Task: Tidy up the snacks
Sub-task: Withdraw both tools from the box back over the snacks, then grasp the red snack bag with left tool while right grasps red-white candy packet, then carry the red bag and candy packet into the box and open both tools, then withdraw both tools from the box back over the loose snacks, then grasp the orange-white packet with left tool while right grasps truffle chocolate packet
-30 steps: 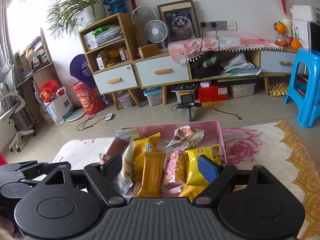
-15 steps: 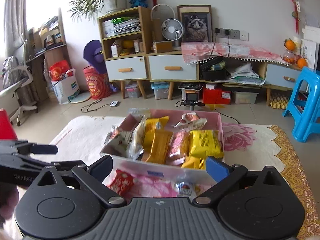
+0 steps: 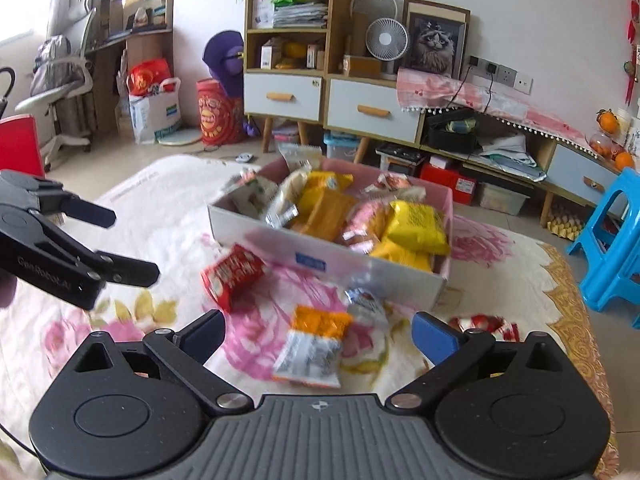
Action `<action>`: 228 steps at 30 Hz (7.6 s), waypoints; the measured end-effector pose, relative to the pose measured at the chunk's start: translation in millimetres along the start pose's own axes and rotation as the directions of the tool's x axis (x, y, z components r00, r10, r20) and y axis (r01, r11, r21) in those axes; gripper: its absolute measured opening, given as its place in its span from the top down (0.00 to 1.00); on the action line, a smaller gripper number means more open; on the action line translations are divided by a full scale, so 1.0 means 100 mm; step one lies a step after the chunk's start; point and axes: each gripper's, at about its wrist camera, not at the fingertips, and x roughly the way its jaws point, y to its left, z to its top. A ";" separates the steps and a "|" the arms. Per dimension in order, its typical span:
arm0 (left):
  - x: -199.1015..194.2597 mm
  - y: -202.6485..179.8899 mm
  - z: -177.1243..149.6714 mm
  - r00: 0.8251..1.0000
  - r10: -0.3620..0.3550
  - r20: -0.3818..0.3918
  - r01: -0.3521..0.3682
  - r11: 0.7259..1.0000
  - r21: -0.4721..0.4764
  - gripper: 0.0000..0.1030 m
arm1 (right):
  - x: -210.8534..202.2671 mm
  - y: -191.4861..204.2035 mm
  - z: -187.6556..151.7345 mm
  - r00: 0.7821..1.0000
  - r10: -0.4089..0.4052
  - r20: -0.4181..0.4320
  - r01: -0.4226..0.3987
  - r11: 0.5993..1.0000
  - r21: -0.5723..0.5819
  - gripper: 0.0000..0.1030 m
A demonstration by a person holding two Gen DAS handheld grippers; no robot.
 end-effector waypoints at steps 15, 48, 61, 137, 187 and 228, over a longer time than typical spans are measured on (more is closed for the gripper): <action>0.38 -0.20 -0.18 0.999 -0.021 -0.044 0.022 0.999 0.036 0.04 | 0.14 -0.42 -0.41 0.983 -0.123 -0.137 0.126 0.992 0.009 0.10; 0.85 -0.25 0.00 1.000 0.009 0.001 -0.009 0.999 -0.042 0.06 | 0.82 -1.14 -0.31 0.969 -0.213 -0.125 0.236 0.949 0.208 0.12; 0.76 -0.31 0.11 0.999 -0.035 0.010 0.035 0.997 -0.063 0.41 | 0.81 -1.17 -0.23 0.961 -0.252 -0.113 0.271 0.938 0.216 0.44; 0.41 -0.24 0.22 0.994 -0.111 0.017 0.112 0.981 -0.155 0.79 | 0.51 -1.12 -0.06 0.993 -0.071 -0.097 0.103 0.915 0.389 0.74; 0.70 -0.06 0.89 0.996 0.000 0.086 0.017 0.979 -0.204 0.42 | 0.64 -0.83 0.69 0.991 0.089 0.104 -0.132 0.833 0.537 0.44; 0.69 -1.10 0.05 0.994 -0.097 -0.055 0.088 0.984 -0.155 0.12 | 0.33 -1.04 0.00 0.994 -0.052 -0.099 0.089 0.904 0.417 0.13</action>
